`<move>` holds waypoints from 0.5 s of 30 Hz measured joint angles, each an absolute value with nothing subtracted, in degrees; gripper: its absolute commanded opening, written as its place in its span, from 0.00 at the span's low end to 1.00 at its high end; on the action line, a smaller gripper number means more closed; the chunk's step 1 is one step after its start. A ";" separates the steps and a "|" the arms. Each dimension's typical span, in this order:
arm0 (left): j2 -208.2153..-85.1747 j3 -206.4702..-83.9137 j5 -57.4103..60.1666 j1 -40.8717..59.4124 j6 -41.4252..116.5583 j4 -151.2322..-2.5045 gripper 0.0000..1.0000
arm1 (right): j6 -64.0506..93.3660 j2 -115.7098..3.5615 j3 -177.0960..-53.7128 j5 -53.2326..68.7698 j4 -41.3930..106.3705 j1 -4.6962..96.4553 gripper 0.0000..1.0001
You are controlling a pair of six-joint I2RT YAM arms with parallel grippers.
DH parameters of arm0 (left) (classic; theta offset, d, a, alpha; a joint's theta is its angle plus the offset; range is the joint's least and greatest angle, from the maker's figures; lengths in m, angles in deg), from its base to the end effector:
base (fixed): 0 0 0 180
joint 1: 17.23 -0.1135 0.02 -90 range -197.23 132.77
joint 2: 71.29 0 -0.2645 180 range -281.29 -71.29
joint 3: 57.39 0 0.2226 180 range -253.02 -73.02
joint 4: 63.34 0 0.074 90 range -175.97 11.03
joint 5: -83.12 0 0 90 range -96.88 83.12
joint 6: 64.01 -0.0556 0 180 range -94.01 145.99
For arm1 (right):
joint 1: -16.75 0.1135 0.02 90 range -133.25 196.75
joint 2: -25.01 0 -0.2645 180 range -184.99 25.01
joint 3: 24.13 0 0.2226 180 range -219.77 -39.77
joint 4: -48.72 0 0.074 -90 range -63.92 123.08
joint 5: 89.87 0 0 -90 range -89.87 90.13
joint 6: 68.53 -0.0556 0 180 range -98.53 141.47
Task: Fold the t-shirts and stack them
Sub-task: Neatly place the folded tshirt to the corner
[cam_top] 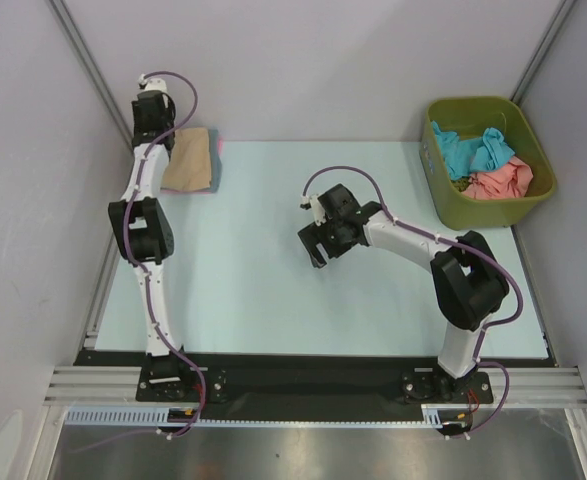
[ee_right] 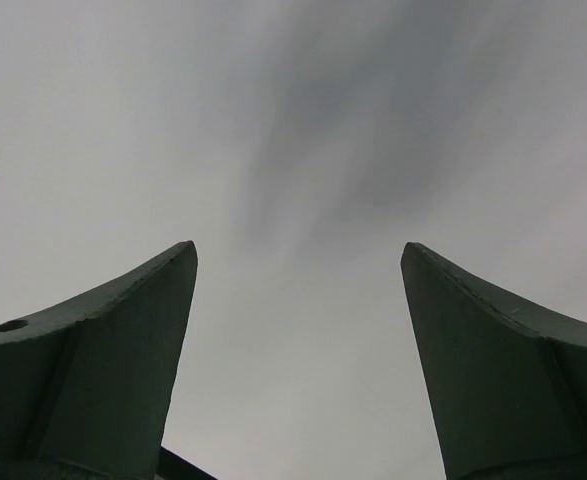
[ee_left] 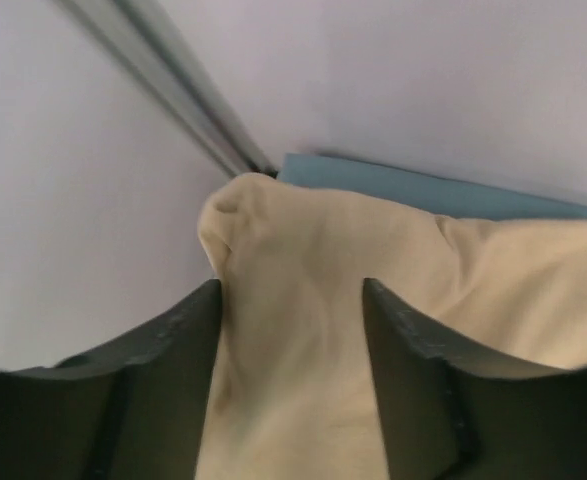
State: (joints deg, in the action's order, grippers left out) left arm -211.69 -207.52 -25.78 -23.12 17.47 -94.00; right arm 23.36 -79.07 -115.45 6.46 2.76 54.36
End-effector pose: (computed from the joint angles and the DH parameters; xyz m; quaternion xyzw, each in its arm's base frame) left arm 0.5566 0.0755 0.2745 -0.0744 0.8145 0.2043 0.5378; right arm 0.2882 0.2298 0.2104 -0.3389 0.8999 0.1332 0.2399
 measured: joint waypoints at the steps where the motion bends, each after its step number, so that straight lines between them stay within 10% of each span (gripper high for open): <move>1: -212.32 -207.63 -27.11 -23.47 17.39 -93.36 0.72 | 23.23 -79.15 -115.45 6.67 2.71 54.23 0.89; 15: -210.48 -205.42 -35.20 -19.88 20.01 -94.65 0.81 | 19.73 -74.13 -111.34 7.31 3.83 53.70 1.00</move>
State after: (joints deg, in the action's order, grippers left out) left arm -210.48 -205.42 -35.20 -19.88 20.01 -94.65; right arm 19.73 -74.13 -111.34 7.31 3.83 53.70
